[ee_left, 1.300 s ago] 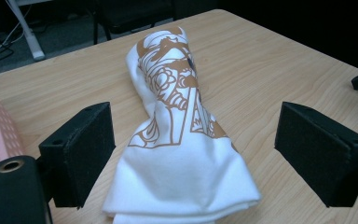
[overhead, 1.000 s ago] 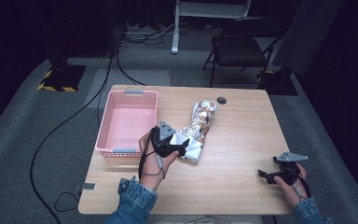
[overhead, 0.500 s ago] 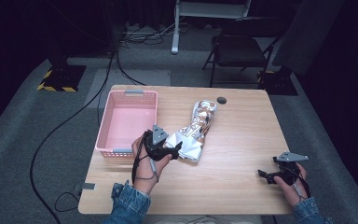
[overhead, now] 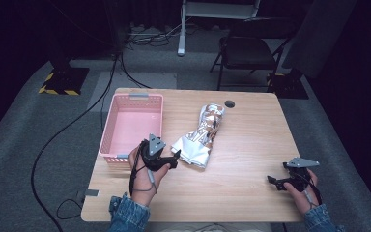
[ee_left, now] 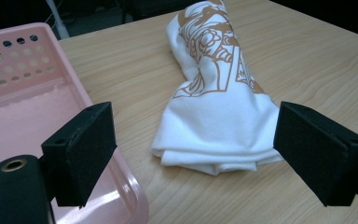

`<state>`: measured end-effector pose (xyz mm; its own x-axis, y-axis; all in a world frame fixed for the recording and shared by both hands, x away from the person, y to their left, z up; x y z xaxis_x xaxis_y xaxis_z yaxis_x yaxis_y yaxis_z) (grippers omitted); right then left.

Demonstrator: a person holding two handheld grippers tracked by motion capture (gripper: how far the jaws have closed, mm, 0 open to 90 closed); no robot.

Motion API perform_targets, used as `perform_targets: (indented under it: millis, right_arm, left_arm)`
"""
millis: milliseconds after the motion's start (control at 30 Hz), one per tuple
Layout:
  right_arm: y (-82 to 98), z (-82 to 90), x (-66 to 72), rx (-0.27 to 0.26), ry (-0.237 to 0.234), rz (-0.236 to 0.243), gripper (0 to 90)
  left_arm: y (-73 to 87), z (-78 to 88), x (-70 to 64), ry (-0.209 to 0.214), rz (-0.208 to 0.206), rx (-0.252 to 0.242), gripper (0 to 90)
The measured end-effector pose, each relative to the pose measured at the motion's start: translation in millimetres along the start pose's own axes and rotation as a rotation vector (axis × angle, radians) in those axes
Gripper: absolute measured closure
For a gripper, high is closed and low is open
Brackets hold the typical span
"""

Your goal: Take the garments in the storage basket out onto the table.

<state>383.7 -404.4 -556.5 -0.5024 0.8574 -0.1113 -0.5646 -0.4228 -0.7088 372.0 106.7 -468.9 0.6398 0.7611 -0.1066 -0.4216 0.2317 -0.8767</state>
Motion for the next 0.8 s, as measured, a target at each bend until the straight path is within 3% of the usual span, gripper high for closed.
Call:
perform_targets:
  millis: [800]
  right_arm:
    - [0.0,0.0,0.0,0.000,0.000,0.000,0.0]
  left_arm:
    - [27.3,30.5,17.1,-0.061,0.047,0.016,12.4]
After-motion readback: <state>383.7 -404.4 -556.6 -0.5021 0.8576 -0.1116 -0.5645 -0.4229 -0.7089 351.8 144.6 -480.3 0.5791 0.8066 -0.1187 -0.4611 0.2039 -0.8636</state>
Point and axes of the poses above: each handheld gripper's, and its own axes: z roughly backward along the jaws, y roughly out of its underside, x roughly to its left, the point moved 1 cm from there along -z, roughly forward along the jaws, and after that the axes turned 9 degrees about y, right-handed, at the moved point
